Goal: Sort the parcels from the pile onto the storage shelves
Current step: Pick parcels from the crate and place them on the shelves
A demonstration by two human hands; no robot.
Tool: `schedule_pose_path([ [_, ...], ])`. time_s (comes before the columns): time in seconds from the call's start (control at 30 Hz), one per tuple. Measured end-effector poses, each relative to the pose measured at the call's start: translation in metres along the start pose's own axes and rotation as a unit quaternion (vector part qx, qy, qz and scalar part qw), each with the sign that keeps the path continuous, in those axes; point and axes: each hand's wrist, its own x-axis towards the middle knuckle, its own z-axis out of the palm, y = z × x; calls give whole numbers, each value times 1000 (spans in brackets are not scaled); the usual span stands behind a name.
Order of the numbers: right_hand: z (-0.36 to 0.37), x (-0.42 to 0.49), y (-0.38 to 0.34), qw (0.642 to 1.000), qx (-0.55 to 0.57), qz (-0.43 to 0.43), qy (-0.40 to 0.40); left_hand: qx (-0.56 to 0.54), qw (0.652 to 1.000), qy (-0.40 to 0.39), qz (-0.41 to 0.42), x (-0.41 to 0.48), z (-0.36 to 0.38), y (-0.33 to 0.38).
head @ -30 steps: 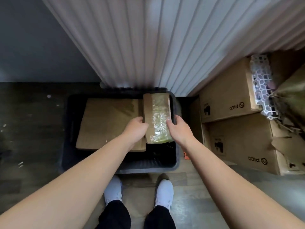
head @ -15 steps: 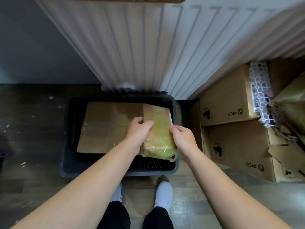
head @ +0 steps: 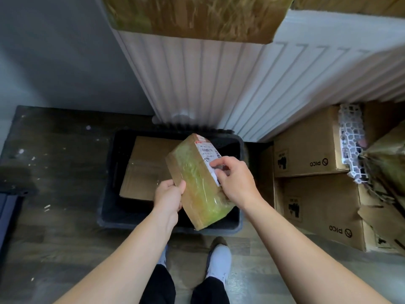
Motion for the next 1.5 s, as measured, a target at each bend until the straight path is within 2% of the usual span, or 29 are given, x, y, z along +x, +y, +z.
schedule_pose_path([
  [0.1, 3, 1, -6, 998, -64, 4, -6, -27, 999, 15, 11, 4, -8, -2],
  [0.2, -1, 2, -6, 988, 59, 114, -83, -48, 999, -9, 21, 5, -18, -1],
  [0.27, -1, 0, -2, 969, 152, 131, -147, -18, 998, -34, 42, 4, -23, 3],
  [0.4, 6, -4, 5, 978, 154, 84, -114, 71, 991, -63, 92, 0, -23, 11],
  [0.73, 7, -13, 2, 980, 174, 48, -78, 47, 972, -199, 112, -4, -14, 19],
  [1.0, 7, -18, -2, 980, 156, 51, -111, 74, 977, -144, 141, -2, -18, 17],
  [1.1, 11, -13, -13, 985, 138, 42, -95, 83, 972, -163, 146, -4, -18, 17],
  [1.3, 11, -5, -46, 982, 184, 33, -41, 95, 964, -201, 143, -13, -20, 21],
  [1.5, 1, -5, -86, 973, 206, 34, -95, 72, 960, -231, 144, -36, -40, 34],
])
